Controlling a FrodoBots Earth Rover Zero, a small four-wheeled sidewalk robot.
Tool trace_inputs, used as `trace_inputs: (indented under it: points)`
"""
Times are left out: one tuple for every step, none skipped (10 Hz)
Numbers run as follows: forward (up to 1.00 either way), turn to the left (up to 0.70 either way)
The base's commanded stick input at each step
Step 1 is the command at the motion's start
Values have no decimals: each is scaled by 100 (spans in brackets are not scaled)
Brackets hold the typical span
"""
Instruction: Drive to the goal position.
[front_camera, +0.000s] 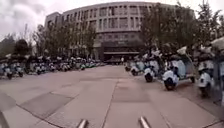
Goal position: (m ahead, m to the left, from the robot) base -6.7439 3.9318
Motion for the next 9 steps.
trace_inputs:
  points:
    - [70,0]
    - [70,0]
    - [70,0]
    - [70,0]
    - [70,0]
    - [70,0]
    - [70,-4]
    - [70,-31]
    - [70,-34]
